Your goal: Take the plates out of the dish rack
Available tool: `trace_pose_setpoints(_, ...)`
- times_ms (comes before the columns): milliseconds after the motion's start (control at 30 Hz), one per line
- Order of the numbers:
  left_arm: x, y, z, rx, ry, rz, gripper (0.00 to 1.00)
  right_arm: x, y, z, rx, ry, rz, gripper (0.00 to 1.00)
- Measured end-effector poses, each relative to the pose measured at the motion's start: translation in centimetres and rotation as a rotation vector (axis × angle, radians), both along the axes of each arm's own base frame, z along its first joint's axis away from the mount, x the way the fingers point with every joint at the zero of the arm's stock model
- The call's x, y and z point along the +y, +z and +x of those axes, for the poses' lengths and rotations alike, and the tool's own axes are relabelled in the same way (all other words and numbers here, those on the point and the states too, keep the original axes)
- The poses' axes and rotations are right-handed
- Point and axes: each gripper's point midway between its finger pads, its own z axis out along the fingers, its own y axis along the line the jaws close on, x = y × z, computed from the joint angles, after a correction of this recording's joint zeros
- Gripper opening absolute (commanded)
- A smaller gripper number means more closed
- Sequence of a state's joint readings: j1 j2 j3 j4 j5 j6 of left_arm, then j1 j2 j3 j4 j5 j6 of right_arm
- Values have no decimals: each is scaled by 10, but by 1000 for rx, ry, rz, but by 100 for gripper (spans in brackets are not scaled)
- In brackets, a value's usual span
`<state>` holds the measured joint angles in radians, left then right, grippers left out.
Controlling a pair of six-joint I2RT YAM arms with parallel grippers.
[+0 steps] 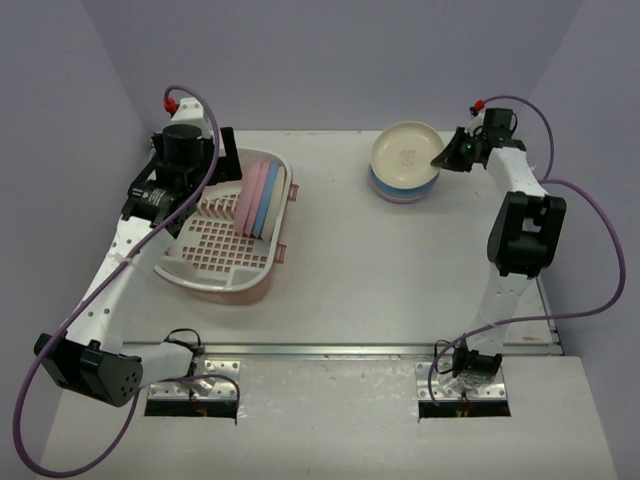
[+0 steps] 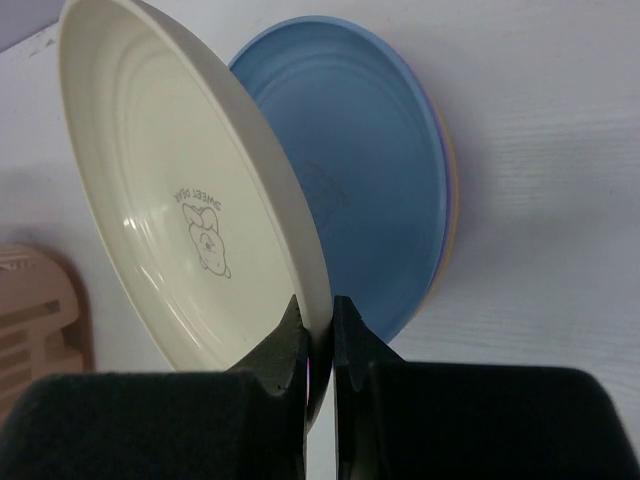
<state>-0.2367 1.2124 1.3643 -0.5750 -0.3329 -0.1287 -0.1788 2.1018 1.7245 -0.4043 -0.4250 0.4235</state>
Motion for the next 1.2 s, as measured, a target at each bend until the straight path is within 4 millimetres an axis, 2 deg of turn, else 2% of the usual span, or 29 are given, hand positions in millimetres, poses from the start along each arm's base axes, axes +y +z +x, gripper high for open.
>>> trace_pose_setpoints(100,2,-10,-1,21,10,10,100,-1,-28,10,33,1,7,0)
trace_pose_setpoints(233,4,-21,-1,37,19,19,100,1,-61,5,106,0,33,0)
trace_pose_setpoints(267,4,-24,-1,42,19,21,100,1,-64,5,112,1,41,8)
trace_pose_setpoints(333,5,-32,-2,57,18,28,98,3,-65,5,114,4,52,34)
trace_pose_setpoints(400,5,-41,-3,75,15,42,94,4,-60,7,107,8,60,74)
trace_pose_setpoints(467,7,-50,-4,95,12,58,89,7,-53,10,87,28,67,88)
trace_pose_setpoints(567,9,-63,-7,128,8,87,85,11,-46,11,78,34,66,97)
trace_pose_setpoints(767,6,-81,-9,168,-12,154,74,11,-35,6,91,31,71,99)
trace_pose_setpoints(867,-5,-96,-11,196,-46,213,72,12,-17,2,77,30,76,99)
trace_pose_setpoints(1033,-19,-126,-18,258,-103,319,71,15,39,0,-20,45,70,99)
trace_pose_setpoints(1200,-15,-145,-26,309,-110,380,71,19,103,-9,-154,77,24,99)
